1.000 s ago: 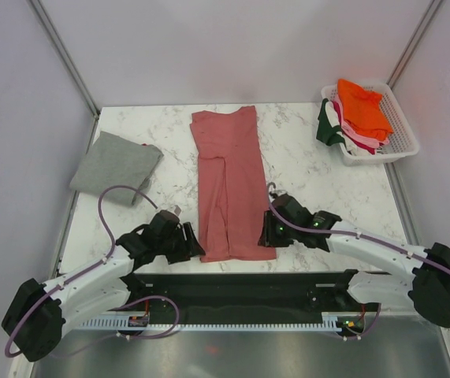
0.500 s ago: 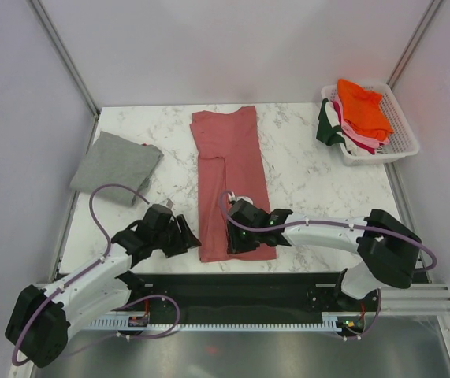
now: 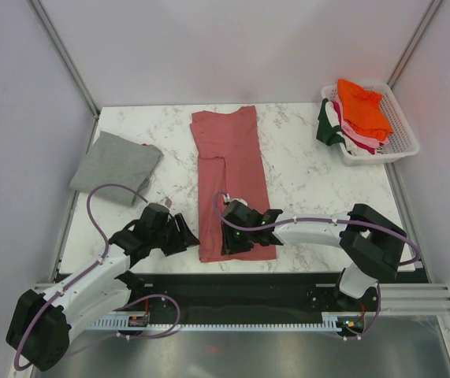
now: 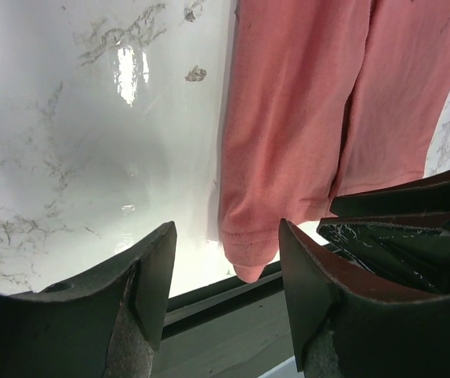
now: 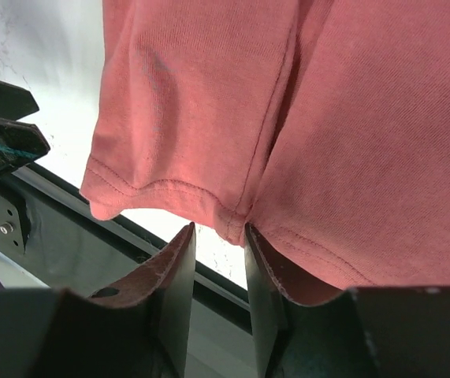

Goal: Fold and stack the t-shirts
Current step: Fold the tshirt

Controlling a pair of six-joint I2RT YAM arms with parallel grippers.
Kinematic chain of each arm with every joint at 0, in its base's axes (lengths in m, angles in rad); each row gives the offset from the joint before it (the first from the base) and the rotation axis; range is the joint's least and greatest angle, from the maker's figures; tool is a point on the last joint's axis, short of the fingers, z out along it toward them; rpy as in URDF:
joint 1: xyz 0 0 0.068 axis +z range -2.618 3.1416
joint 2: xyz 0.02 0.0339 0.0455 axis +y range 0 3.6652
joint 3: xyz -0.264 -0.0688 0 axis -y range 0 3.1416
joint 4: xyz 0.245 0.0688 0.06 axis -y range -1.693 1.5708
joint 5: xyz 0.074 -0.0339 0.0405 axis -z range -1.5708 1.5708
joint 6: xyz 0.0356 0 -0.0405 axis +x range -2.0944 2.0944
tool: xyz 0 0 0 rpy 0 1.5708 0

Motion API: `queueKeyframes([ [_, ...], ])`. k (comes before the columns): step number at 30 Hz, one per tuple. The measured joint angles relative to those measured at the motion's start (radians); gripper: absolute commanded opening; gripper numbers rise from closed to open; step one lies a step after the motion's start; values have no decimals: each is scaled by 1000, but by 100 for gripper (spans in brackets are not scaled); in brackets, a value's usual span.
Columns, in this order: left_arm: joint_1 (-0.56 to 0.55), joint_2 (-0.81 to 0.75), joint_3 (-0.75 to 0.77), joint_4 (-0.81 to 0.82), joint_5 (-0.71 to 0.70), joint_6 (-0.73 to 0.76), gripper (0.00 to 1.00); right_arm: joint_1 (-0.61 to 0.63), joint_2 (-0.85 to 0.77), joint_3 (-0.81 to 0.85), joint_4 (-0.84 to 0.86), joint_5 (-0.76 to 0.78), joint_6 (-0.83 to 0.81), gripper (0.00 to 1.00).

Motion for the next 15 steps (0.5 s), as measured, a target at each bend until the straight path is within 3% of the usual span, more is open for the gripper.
queueKeyframes([
  [11,1,-6,0,-2,10,14,62,0,40,3,26,11,8,39],
  [13,1,-6,0,-2,14,15,62,1,45,6,34,11,8,37],
  [15,2,-6,0,-2,16,15,62,1,50,8,38,11,6,28],
])
